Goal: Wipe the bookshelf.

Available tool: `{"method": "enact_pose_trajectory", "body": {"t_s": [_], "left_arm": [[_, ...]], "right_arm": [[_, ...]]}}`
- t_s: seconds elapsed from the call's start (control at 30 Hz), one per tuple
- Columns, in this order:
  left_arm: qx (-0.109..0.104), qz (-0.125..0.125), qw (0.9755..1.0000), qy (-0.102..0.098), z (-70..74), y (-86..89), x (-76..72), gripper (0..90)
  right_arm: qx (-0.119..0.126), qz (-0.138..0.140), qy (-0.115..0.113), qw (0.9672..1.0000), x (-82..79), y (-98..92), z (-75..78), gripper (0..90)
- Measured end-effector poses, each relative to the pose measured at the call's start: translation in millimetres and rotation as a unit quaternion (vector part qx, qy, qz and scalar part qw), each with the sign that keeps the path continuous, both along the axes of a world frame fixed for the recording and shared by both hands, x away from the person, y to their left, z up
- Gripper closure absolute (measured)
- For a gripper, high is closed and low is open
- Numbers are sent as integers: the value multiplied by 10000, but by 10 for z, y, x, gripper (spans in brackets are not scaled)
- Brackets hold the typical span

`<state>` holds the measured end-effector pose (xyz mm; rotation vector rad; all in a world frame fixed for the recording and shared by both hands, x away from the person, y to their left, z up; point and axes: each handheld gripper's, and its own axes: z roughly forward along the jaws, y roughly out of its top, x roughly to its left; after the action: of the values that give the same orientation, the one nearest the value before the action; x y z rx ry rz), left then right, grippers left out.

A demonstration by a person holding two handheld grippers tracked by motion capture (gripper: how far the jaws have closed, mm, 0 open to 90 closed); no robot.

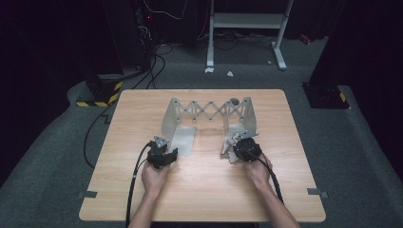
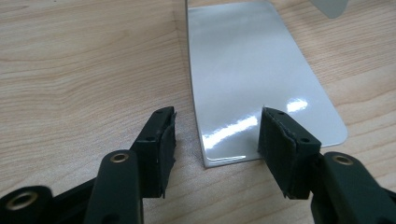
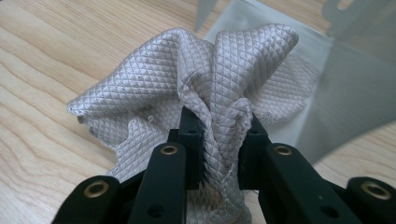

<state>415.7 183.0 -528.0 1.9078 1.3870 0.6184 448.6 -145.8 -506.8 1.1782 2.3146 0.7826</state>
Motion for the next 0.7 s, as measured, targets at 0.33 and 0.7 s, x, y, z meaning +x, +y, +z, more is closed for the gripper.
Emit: {"method": "enact_pose_trajectory", "body": {"t_s": [0.33, 0.7], "left_arm": [[0, -7, 10000, -2, 0, 0, 0, 464], [-21, 4, 10000, -10, -2, -2, 0, 464]], "right_arm": [[41, 108, 54, 9999, 28, 141, 5, 769], [-186, -194, 68, 9996, 92, -107, 31, 768]]}}
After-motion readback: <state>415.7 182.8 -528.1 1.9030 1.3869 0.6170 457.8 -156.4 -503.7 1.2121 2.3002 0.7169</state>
